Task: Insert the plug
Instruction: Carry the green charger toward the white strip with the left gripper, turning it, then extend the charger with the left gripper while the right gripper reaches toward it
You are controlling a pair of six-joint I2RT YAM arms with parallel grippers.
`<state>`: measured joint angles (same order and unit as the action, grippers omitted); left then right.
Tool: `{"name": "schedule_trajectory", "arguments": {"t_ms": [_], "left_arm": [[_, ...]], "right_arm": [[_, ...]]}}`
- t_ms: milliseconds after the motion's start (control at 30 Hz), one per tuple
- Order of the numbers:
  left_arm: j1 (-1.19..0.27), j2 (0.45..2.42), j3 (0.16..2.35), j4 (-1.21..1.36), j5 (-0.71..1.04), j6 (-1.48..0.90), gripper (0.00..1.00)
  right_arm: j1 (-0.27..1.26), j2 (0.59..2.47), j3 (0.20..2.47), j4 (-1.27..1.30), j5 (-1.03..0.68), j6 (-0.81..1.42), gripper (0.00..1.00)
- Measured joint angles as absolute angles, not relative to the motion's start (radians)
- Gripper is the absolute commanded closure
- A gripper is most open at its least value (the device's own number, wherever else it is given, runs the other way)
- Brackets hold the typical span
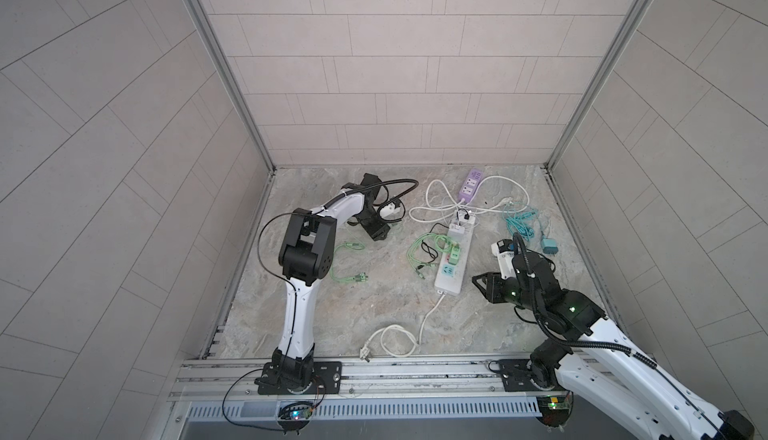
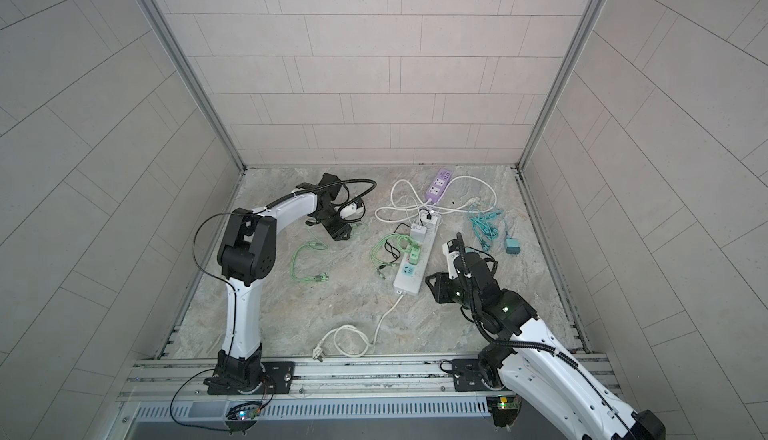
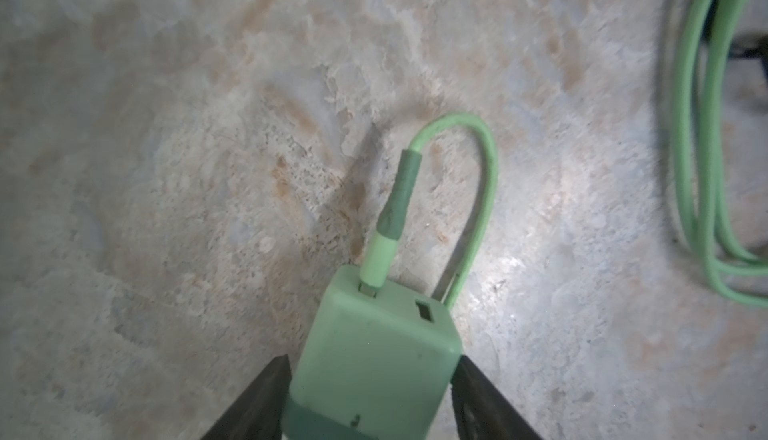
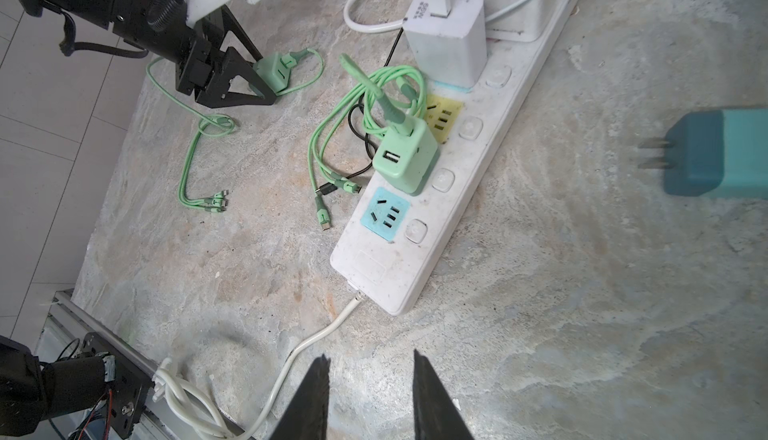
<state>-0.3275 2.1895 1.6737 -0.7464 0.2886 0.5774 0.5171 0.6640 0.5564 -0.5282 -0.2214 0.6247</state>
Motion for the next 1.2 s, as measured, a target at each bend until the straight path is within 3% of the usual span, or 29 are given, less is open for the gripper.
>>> {"name": "schedule_trajectory", "arguments": {"t_ms": [400,567,833,1033,1200], "left_arm": [[-0.327,2.180,1.671,-0.735,0.300,0.526,0.69],[-0.327,2.053,1.541,-0.631,0.323,0.440,0.70],[-0.365,1.628,1.100,-0.267,0.375,0.238,0.70],[-0.508,1.396,0.761,0.085,0.360,0.092,0.69],[-0.630,1.321,0.600,0.274,0.306,-0.003,0.69]], "right_arm": [[0.517,0.679,0.556,-0.529,-0.237,0.617,0.67],[0.521,0.679,0.556,-0.528,-0.256,0.618,0.67],[0.532,0.696,0.546,-0.421,-0.331,0.667,0.67],[0.580,0.819,0.561,-0.279,-0.391,0.712,0.64],[0.654,0.933,0.640,-0.205,-0.407,0.728,0.61]]}}
